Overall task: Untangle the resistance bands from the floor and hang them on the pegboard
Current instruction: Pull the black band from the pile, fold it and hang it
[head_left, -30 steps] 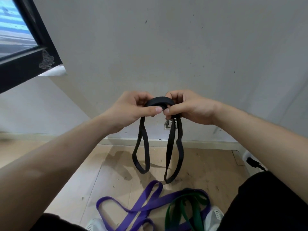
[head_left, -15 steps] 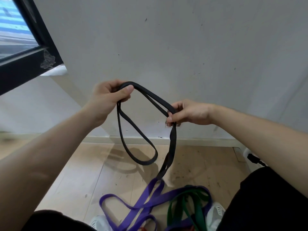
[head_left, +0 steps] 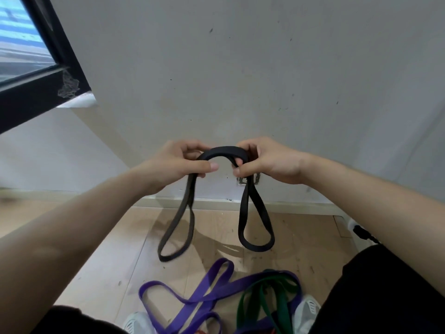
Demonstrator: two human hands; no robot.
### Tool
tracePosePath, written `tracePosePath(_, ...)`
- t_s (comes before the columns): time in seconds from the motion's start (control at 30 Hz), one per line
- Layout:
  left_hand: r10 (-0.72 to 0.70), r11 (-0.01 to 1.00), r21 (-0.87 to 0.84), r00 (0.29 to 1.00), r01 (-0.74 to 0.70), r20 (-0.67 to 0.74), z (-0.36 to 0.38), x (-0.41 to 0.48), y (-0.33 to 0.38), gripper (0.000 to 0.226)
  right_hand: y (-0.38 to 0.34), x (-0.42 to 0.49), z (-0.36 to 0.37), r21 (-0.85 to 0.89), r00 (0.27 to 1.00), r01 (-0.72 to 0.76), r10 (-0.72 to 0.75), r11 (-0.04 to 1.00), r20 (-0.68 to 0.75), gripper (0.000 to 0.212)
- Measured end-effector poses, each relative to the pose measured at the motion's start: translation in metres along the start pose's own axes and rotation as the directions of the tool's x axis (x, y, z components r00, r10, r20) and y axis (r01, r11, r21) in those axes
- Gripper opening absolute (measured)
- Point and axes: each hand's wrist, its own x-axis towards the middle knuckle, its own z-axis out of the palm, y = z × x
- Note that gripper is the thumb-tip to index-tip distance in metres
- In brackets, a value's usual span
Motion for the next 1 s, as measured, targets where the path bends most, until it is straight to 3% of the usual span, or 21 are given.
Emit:
tracePosePath(0.17, 0.103, 0.994, 0.024, 0.993, -0.102, -0.052, 0.014, 0.005, 0.011, 0.014, 0.000, 0.001, 0.002, 0.017, 0.999, -0.019, 0.019, 1.000, 0.044, 0.027)
tracePosePath(0.37, 0.155, 0.988, 0.009, 0.979, -0.156, -0.133, 0.001, 0.003, 0.016, 0.010, 0.018, -0.001, -0.007, 0.021, 0.980, -0.163, 0.159, 0.986, 0.122, 0.023)
tracePosePath(0.6, 0.120, 0.986, -0.069, 0.933, -0.152, -0.339, -0.029, -0.002, 0.007, 0.010, 0.032, -0.001, -0.009, -0.134, 0.966, -0.237, 0.248, 0.962, 0.072, 0.024)
tracePosePath(0.73, 0.074, 0.990, -0.098, 0.954, -0.106, -0.290, -0.041, -0.008, -0.003, 0.011, 0.023, -0.005, -0.010, -0.104, 0.980, -0.199, 0.199, 0.974, -0.009, 0.016)
tracePosePath(0.83, -0.001, 0.999, -0.050, 0.979, -0.010, -0.202, -0.048, -0.013, -0.011, 0.052, 0.022, -0.009, -0.015, -0.010, 0.985, -0.161, 0.160, 0.987, -0.070, 0.014)
tracePosePath(0.87, -0.025, 1.000, -0.015, 0.986, 0.023, -0.167, -0.048, -0.014, -0.013, 0.056, 0.021, -0.010, -0.016, 0.012, 0.986, -0.143, 0.143, 0.990, -0.080, 0.014)
tracePosePath(1.0, -0.084, 0.992, 0.092, 0.994, 0.090, -0.066, -0.036, -0.016, -0.009, 0.029, 0.010, -0.011, -0.014, 0.089, 0.991, -0.058, 0.068, 0.994, -0.112, 0.012)
